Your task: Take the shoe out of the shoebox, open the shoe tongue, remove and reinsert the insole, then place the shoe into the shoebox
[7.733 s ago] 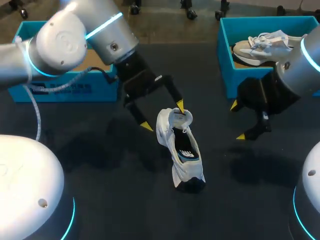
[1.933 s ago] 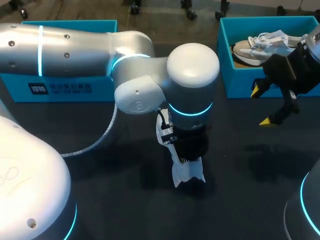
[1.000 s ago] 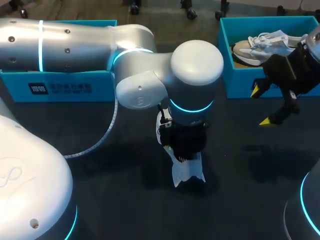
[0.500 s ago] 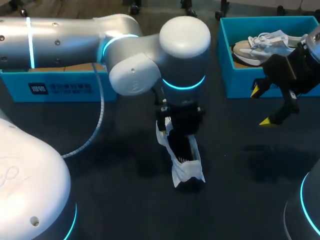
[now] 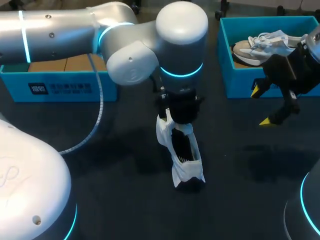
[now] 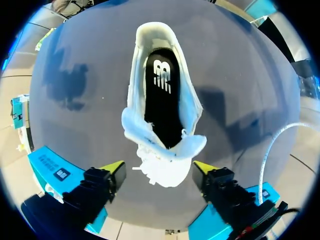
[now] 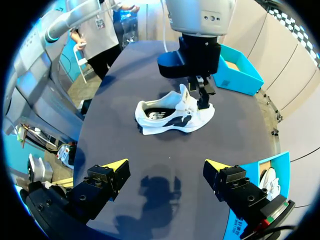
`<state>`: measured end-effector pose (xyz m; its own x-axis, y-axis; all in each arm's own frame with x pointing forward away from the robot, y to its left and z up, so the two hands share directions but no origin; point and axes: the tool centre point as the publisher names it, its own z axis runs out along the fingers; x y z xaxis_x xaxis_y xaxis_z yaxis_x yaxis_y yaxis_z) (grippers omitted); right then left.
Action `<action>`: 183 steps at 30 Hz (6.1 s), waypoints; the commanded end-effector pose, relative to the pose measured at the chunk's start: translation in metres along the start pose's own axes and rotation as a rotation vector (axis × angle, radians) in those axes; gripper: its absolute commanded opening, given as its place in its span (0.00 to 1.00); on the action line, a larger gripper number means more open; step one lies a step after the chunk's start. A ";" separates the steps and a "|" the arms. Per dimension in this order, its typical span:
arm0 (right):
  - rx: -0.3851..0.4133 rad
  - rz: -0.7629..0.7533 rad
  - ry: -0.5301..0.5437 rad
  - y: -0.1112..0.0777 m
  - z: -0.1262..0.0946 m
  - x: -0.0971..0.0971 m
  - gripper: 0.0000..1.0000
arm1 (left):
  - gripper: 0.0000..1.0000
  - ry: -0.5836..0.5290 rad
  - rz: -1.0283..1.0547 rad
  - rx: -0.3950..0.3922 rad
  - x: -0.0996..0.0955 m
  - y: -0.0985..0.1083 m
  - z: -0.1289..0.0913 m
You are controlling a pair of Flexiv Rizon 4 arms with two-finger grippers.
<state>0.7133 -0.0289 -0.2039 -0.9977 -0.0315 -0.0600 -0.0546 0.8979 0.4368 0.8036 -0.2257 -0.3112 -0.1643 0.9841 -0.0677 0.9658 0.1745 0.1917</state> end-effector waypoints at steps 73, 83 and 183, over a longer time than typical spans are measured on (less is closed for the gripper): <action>0.002 0.001 0.000 0.000 0.001 -0.001 1.00 | 1.00 0.085 -0.597 0.165 0.028 -0.084 -0.042; 0.002 0.001 0.000 0.000 0.001 -0.001 1.00 | 1.00 0.218 -1.282 0.192 0.014 -0.099 -0.049; 0.002 0.001 0.000 0.000 0.001 -0.001 1.00 | 0.00 0.282 -1.462 0.228 0.027 -0.105 -0.132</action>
<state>0.7132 -0.0290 -0.2038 -0.9977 -0.0315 -0.0600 -0.0546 0.8979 0.4367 0.6664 -0.2195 -0.2389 -0.9886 -0.0753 0.1303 -0.0790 0.9966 -0.0237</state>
